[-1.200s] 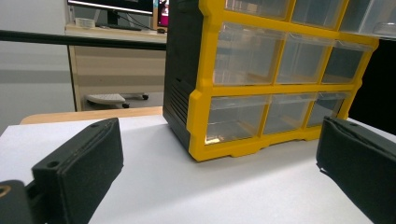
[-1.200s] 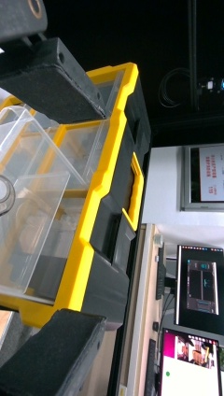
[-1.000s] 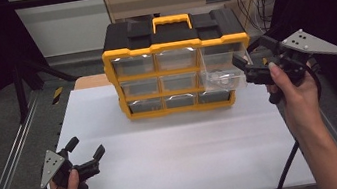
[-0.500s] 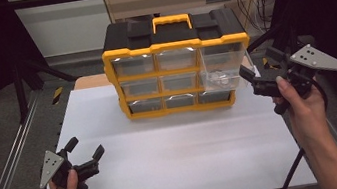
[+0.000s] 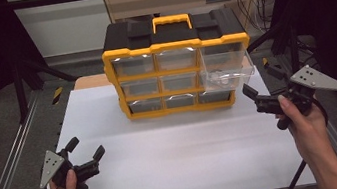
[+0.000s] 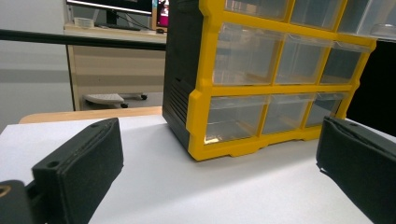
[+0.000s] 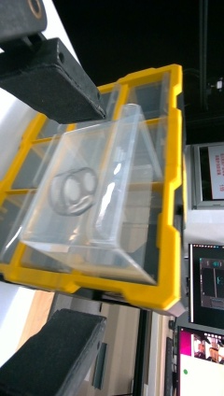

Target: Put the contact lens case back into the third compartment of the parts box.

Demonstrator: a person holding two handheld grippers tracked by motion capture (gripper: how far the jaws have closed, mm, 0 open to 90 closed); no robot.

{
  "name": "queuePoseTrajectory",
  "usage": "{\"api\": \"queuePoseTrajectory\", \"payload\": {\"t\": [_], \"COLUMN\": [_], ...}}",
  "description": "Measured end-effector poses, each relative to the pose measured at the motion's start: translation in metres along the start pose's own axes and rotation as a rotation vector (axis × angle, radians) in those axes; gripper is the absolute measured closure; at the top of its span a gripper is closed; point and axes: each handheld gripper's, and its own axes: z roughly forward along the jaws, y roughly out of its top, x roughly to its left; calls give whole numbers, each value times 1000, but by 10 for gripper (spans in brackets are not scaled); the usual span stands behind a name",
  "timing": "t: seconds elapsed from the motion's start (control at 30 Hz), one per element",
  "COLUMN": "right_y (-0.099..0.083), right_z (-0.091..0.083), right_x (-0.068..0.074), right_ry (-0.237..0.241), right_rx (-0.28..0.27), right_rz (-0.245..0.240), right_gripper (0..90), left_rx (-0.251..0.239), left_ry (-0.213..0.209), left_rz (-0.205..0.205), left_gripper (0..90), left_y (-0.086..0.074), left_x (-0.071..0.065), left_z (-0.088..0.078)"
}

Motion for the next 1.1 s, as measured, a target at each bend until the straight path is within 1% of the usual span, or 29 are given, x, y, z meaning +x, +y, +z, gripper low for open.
{"api": "queuePoseTrajectory", "payload": {"t": [0.03,0.07,0.1,0.13,0.17,0.2,0.27,0.3,0.43,0.6,0.83,0.97,1.07,1.1], "right_y": [-2,-8,-8,-14,-14,-19,-22,-28,-37,-45,-54,-66,-71,-77], "right_z": [-1,-4,-4,-7,-7,-10,-11,-13,-17,-22,-28,-32,-33,-34], "right_x": [0,-1,-1,-2,-2,-3,-4,-5,-6,-7,-9,-11,-13,-14], "right_ry": [-1,-5,-5,-11,-11,-20,-20,-21,-24,-27,-33,-38,-42,-48], "right_rx": [2,5,5,9,9,13,12,18,28,30,26,40,49,52], "right_rz": [3,-2,-2,-1,-1,-3,-1,-1,-7,-2,-17,-6,-3,6], "right_gripper": [37,37,37,38,38,38,38,38,39,40,38,38,38,38], "left_rx": [2,2,3,2,4,3,3,4,4,6,11,15,20,21], "left_ry": [-2,-3,-4,-4,-5,-5,-4,-4,-10,-14,-12,-12,-10,-10], "left_rz": [2,3,3,1,1,1,0,0,2,1,3,7,10,10], "left_gripper": [5,5,5,5,5,5,5,5,5,5,5,5,5,5], "left_y": [0,0,0,0,0,-1,0,0,0,0,0,-1,-1,-1], "left_x": [0,0,0,-1,0,0,0,0,0,0,0,0,1,1], "left_z": [0,0,0,0,0,-1,-1,-1,-2,-3,-3,-3,-3,-3]}}
